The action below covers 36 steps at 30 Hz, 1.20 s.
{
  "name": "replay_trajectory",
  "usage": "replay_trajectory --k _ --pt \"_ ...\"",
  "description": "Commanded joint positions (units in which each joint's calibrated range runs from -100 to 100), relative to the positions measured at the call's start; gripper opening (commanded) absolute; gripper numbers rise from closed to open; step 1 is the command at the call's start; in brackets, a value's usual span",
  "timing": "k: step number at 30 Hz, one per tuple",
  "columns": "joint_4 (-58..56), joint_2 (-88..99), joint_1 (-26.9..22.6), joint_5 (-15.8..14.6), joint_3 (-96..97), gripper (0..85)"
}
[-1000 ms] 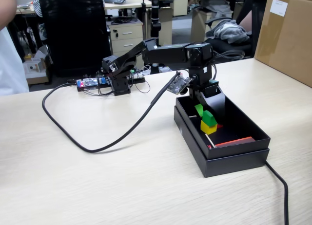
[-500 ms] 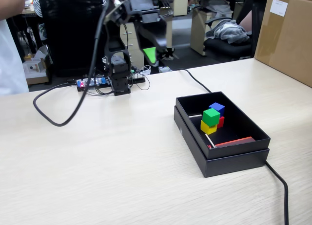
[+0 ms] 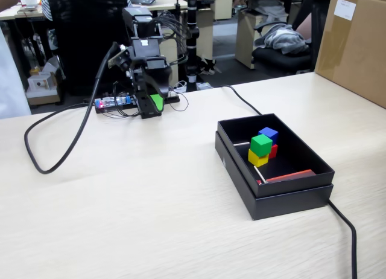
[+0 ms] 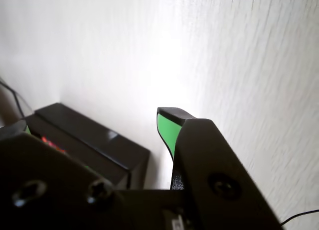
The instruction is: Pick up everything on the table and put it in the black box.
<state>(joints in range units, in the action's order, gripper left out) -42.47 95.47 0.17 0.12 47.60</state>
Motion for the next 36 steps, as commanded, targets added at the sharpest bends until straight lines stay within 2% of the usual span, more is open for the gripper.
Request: replay_trajectory --k 1,6,19,36 --pt "7.52 3.73 0.39 0.73 4.16 50.3" --pt "13.74 4.53 0.88 1.03 14.32 52.1" --pt "48.30 4.53 1.86 5.91 45.87 50.9" --pt "43.64 4.53 1.90 5.76 49.77 50.4"
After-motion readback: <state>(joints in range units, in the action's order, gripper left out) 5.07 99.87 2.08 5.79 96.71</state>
